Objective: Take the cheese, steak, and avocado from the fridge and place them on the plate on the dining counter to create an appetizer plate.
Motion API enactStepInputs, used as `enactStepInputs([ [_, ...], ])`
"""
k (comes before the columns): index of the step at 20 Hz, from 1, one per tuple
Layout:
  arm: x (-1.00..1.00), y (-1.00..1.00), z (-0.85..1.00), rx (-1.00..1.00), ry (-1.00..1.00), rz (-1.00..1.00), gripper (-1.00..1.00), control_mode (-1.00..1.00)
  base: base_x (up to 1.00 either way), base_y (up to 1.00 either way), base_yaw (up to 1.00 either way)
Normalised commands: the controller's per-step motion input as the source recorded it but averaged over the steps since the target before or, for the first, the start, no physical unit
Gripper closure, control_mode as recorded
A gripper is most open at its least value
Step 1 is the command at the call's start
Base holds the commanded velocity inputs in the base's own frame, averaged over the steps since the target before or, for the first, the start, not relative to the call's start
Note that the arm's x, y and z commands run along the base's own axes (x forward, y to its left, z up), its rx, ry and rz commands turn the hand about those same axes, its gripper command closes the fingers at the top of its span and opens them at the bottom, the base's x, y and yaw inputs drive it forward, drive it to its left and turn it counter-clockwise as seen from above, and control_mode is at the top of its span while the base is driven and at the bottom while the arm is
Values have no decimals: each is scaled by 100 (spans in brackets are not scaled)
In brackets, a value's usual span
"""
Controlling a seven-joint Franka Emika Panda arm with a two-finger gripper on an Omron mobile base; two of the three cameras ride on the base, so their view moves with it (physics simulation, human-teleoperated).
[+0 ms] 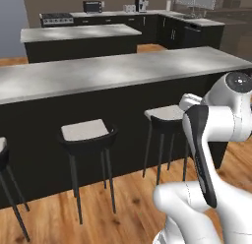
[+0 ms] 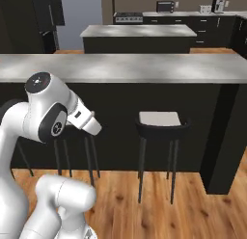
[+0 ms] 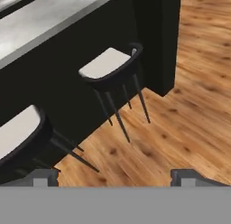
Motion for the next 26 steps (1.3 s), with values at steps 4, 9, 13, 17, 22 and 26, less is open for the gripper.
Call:
enactStepInputs([
  [4, 0, 0, 0, 0, 0, 0, -100, 100, 11, -100, -5],
  [9, 0, 0, 0, 0, 0, 0, -100, 100, 19, -100, 0],
  [13, 0, 0, 0, 0, 0, 0, -100, 100, 23, -100, 0],
  [17, 0, 0, 0, 0, 0, 0, -100, 100, 29, -100, 0],
  [22, 0, 0, 0, 0, 0, 0, -100, 100, 58, -100, 3],
  [26, 0, 0, 0, 0, 0, 0, -100, 100, 64, -100, 14],
])
